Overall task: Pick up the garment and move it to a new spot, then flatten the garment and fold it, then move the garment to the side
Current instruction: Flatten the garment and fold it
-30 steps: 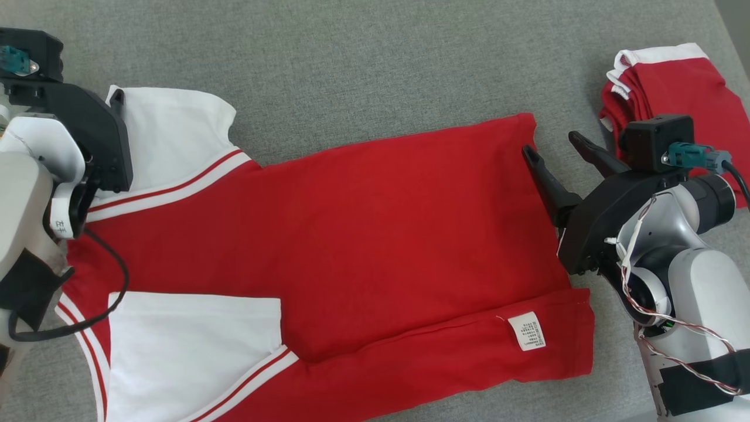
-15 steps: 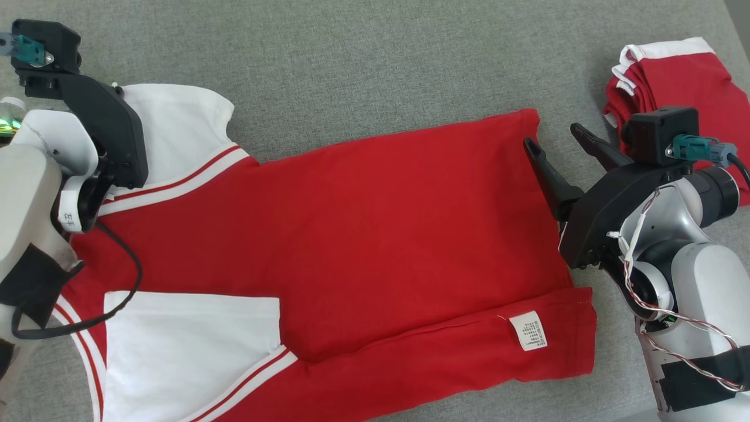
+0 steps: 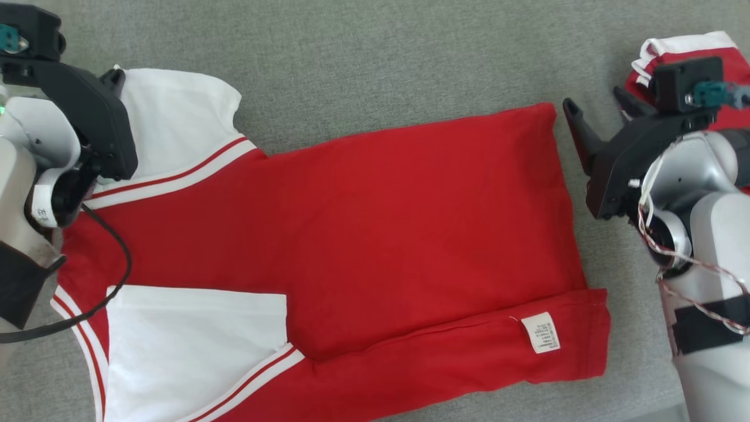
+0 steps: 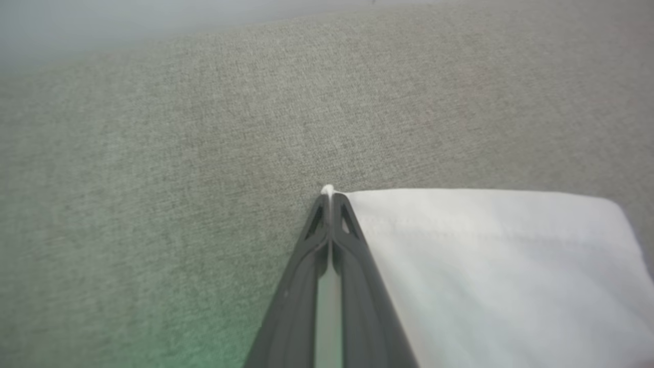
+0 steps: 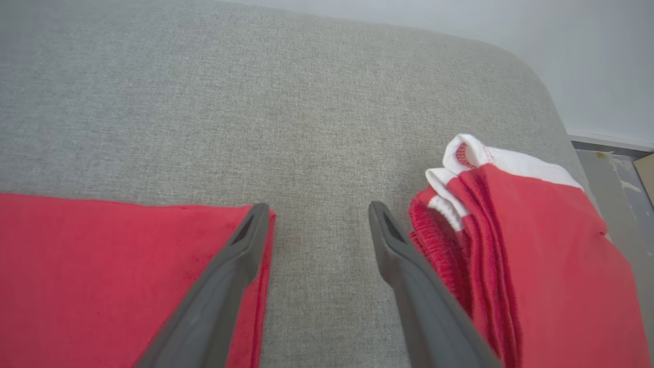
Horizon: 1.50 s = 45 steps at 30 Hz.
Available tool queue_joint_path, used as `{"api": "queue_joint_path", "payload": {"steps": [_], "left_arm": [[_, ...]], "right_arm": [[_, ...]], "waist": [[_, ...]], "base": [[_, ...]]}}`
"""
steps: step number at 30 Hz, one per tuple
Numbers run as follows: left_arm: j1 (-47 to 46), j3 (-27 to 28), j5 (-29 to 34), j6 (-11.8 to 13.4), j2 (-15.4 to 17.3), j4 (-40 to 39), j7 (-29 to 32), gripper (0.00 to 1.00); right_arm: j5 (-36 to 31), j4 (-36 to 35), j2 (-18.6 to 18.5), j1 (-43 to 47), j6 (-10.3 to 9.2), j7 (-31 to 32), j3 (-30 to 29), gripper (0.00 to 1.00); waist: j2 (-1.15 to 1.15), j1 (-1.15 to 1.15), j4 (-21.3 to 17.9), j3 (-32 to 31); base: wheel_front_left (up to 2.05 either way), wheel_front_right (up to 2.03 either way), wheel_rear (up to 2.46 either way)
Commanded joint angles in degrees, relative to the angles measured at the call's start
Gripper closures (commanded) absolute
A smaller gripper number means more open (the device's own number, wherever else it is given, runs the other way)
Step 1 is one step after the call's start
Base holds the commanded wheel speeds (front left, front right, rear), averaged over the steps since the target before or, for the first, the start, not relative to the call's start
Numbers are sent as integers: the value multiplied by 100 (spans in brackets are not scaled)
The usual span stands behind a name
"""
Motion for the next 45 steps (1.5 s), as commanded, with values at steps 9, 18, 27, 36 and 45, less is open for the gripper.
{"api": "queue_joint_path", "payload": {"steps": [9, 18, 27, 36, 45], "left_arm": [[226, 23, -76, 87, 162, -210, 73, 100], [307, 21, -145, 122, 177, -357, 83, 100], [321, 8, -160, 153, 181, -450, 61, 100], [364, -12, -202, 124, 138, -393, 2, 100], [508, 300, -191, 68, -65, -487, -1196, 100]], "right_arm": [[-17, 633, 25, -455, 4, 202, 297, 0], [186, 570, -112, -359, 4, 795, 607, 5], [139, 625, -285, -581, 4, 918, 827, 17], [259, 1086, -342, -802, 4, 875, 1212, 83], [503, 1065, -381, -599, 4, 395, 1103, 100]], "waist": [[0, 0, 133, 104], [0, 0, 131, -17], [0, 0, 178, 16], [0, 0, 261, 39], [0, 0, 368, -181]], "base": [[0, 0, 0], [0, 0, 0], [0, 0, 0], [0, 0, 0], [0, 0, 0]]}}
